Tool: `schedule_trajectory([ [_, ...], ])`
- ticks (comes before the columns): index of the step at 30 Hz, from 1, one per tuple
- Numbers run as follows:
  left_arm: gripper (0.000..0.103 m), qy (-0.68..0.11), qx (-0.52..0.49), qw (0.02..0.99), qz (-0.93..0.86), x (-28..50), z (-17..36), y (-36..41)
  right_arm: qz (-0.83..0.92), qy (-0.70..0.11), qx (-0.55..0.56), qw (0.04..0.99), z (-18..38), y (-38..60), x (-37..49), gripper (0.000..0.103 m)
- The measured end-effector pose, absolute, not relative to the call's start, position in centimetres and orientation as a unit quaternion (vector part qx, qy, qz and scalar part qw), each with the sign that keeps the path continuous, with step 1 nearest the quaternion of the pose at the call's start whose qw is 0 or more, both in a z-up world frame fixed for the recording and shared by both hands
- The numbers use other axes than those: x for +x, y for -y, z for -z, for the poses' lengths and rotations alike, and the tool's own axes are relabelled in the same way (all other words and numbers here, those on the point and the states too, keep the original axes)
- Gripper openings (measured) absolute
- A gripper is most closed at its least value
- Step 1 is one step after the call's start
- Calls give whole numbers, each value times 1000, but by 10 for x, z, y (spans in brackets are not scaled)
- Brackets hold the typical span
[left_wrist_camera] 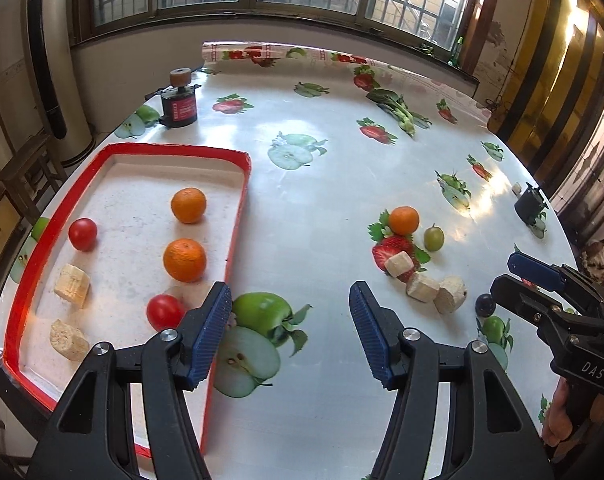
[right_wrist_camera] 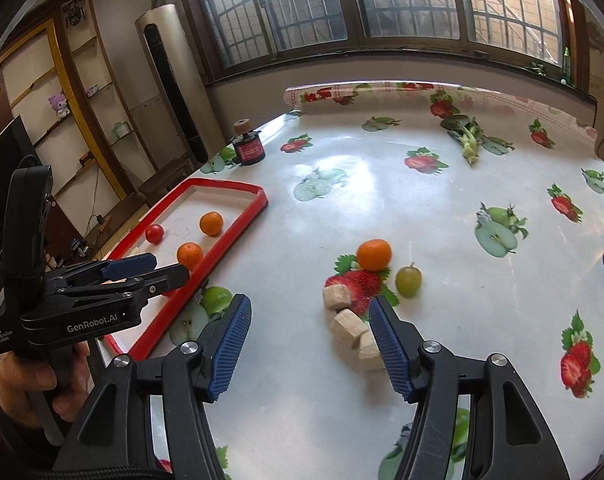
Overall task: Organize fruits
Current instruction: 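Open left tool to drop the tomato while right tool releases the orange in the tray, then move both tools back over the table toward the beige blocks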
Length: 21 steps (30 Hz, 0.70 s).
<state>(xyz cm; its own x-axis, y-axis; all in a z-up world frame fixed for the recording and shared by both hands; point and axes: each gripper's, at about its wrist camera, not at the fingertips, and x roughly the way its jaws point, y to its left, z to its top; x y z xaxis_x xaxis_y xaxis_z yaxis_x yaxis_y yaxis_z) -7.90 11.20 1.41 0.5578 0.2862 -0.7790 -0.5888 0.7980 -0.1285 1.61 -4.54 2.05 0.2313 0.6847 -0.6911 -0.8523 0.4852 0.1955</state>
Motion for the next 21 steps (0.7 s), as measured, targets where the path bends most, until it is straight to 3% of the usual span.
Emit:
schedule_trajectory([
  [21,61,-434,-166,864,-193,-39,4,-55,-437,-401,-98,799,7,114,50,64],
])
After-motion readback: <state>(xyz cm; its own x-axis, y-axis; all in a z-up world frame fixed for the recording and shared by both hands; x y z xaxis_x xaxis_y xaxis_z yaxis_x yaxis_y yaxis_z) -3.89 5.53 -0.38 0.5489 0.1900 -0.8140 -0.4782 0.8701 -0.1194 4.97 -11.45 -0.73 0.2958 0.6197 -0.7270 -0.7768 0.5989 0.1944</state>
